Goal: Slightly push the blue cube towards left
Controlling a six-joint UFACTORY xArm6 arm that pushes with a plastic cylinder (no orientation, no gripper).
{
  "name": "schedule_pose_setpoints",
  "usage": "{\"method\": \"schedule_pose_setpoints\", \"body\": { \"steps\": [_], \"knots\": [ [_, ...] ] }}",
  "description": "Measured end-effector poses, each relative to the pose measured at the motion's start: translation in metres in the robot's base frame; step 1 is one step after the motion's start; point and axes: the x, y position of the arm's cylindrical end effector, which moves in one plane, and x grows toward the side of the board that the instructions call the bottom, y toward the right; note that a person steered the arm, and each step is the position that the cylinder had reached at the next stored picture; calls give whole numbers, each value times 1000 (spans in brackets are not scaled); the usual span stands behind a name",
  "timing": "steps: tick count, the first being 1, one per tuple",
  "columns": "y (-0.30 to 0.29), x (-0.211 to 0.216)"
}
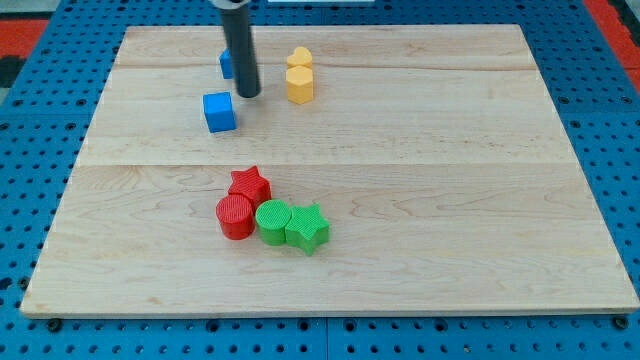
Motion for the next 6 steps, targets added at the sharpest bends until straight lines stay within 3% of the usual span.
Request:
{"method": "schedule_pose_setpoints", "body": {
  "steps": [1, 2, 3, 4, 5, 6],
  "knots": [
    [-12, 15],
    [-88, 15],
    [-84, 6],
    [-23, 5],
    [-27, 33],
    [-96, 33]
  ]
}}
